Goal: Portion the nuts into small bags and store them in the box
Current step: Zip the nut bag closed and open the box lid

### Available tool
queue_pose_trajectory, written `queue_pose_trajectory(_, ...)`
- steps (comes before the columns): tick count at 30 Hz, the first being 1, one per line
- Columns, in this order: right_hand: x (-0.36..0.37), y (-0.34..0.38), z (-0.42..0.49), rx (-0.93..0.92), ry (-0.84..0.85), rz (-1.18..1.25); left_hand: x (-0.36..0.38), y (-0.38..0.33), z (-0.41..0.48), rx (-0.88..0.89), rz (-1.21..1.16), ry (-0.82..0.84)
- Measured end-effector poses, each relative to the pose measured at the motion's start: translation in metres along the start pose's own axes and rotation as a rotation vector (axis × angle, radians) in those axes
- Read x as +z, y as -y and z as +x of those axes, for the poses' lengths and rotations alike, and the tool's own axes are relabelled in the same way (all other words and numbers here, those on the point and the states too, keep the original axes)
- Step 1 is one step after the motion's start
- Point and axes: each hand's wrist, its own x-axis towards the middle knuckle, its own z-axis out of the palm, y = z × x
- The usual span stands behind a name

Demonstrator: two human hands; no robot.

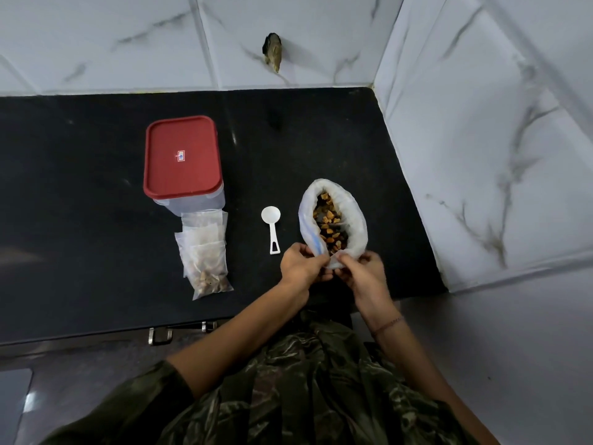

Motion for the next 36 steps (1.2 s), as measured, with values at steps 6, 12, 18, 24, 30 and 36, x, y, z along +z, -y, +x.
queue_pose_trajectory(6,-0.006,-0.006,-0.004,-0.837,-0.031,-0.692,0.006,-0.01,-0.001,-0.017,-0.075,0.033)
queue_pose_trajectory(12,-0.03,0.004,0.011,-1.146,0.321,-1.216,0.0,-0.014,-0.002,-0.106,-0.108,0.116)
queue_pose_trajectory(18,-0.037,0.025,0.026,-0.86,0.573,-1.222,-0.011,-0.011,-0.003,-0.07,-0.14,0.212)
queue_pose_trajectory(24,-0.016,0.037,0.029,-0.811,0.368,-0.979,-0.014,0.004,-0.007,0.227,-0.096,0.149)
queue_pose_trajectory(30,0.004,0.044,0.035,-0.655,0.358,-0.924,-0.013,0.028,0.012,0.699,0.829,0.012)
queue_pose_trajectory(36,0.004,0.037,0.022,-0.449,0.677,-0.998,-0.014,0.022,0.028,0.702,0.985,-0.072)
